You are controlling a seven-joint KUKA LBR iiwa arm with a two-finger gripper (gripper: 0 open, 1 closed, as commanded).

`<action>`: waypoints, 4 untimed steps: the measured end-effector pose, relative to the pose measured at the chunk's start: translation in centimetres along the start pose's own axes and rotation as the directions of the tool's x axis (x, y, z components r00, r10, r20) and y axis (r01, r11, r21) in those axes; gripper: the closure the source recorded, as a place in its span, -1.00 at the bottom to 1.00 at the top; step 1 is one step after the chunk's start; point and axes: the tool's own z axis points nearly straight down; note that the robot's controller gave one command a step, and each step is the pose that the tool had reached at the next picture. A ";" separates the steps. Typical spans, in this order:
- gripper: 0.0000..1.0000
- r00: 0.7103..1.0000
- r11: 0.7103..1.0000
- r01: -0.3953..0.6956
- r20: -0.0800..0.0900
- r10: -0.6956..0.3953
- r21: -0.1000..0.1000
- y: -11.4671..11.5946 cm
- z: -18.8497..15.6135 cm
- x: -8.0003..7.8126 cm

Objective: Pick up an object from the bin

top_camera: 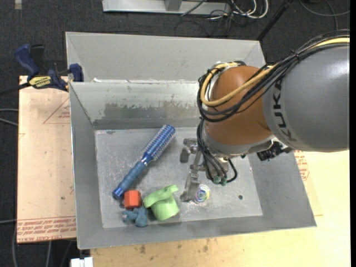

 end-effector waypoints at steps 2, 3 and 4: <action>1.00 0.955 0.955 -0.297 -0.002 0.297 0.001 6.4 12.2 1.5; -1.00 0.955 0.955 -0.298 -0.002 0.298 0.001 6.4 12.3 1.5; -1.00 0.906 0.906 -0.424 -0.002 0.424 -0.001 12.4 12.7 -0.5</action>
Offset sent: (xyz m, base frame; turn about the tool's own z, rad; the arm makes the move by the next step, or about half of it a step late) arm -0.0039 0.0648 -0.1219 0.3038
